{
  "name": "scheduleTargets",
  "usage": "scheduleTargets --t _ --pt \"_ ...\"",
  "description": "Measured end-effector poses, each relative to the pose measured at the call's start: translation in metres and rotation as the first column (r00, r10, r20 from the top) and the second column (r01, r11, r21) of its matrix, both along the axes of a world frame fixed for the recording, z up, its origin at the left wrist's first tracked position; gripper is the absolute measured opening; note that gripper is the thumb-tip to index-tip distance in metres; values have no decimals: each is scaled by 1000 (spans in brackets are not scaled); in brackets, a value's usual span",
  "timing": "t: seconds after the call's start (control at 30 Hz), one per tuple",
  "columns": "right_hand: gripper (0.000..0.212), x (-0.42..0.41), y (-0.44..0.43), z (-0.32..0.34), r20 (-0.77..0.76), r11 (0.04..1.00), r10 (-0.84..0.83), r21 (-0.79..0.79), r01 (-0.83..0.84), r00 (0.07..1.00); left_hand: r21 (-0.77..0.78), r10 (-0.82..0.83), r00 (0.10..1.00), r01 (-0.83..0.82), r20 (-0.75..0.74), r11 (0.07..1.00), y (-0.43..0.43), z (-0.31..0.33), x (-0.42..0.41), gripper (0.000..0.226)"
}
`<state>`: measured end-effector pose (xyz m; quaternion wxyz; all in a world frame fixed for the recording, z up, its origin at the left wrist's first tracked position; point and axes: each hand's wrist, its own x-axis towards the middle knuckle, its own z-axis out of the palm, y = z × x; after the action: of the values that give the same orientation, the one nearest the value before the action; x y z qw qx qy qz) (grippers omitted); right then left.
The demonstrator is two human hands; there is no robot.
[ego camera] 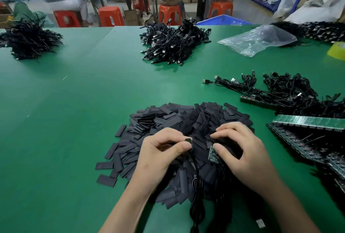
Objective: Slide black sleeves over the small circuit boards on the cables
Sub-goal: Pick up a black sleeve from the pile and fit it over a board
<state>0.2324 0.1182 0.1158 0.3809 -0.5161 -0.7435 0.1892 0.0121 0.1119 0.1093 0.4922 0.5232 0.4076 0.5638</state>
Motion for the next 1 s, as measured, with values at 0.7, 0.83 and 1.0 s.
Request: scheduleTargets --t 0.7,0.83,1.0 --pt "21 4 -2 26 -976 908 -135 -190 -374 168 447 341 430 174 -836 877 0 -20 9 28" --pt "22 18 -1 35 -916 917 -81 -223 -332 393 450 357 356 226 -864 864 0 -9 12 18" --pt "28 8 7 39 -429 904 -94 -415 -104 899 432 349 271 370 -897 822 11 6 6 8"
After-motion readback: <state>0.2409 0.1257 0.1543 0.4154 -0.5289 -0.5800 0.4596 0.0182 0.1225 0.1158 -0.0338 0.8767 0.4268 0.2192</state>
